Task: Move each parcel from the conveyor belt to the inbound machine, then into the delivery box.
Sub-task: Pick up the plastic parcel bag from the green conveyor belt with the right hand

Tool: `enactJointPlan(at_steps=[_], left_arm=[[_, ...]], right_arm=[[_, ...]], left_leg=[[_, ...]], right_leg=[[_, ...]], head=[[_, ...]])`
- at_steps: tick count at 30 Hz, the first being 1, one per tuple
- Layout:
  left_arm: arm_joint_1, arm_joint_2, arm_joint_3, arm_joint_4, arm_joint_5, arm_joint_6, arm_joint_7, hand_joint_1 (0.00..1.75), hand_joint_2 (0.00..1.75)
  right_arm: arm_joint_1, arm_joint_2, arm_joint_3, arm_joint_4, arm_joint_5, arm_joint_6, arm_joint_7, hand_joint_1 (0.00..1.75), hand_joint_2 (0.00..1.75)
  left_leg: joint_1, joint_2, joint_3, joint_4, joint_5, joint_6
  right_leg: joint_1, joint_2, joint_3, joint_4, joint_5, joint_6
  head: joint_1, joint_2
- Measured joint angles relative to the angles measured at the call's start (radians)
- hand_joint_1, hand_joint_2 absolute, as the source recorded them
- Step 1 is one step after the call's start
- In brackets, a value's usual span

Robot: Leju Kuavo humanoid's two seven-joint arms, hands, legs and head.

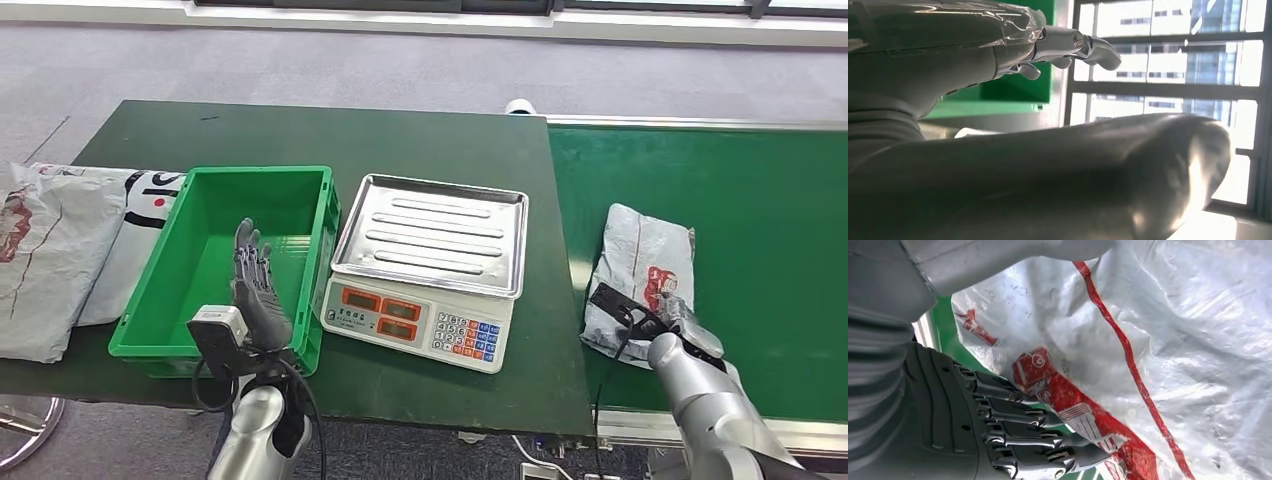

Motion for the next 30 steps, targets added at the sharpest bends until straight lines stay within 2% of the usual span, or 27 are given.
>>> enactJointPlan(at_steps=[17,21,30], left_arm=[[-0.001,0.000,-0.001,0.007,0.000,0.014,0.001,0.00,0.00],[0.001,0.000,-0.001,-0.001,0.000,0.014,0.001,0.00,0.00],[0.002,0.001,-0.001,-0.009,0.000,0.010,0.005,0.00,0.00]], right_arm=[[-0.008,0.033,0.000,0.002,0.000,0.032,-0.013,0.00,1.75],[-0.013,0.036,0.000,0.002,0.012,0.046,-0.025,1.75,1.75],[-0.028,0.041,0.000,0.002,0.039,0.092,-0.064,1.75,1.75]], left_leg=[[0.000,0.001,0.000,0.000,0.000,0.000],[0.000,0.001,0.000,0.000,0.000,0.000],[0.000,0.001,0.000,0.000,0.000,0.000]], right_leg=[[0.000,0.002,0.000,0.000,0.000,0.000],[0.000,0.001,0.001,0.000,0.000,0.000],[0.000,0.001,0.001,0.000,0.000,0.000]], head=[[0.000,0.000],[0.000,0.000],[0.000,0.000]])
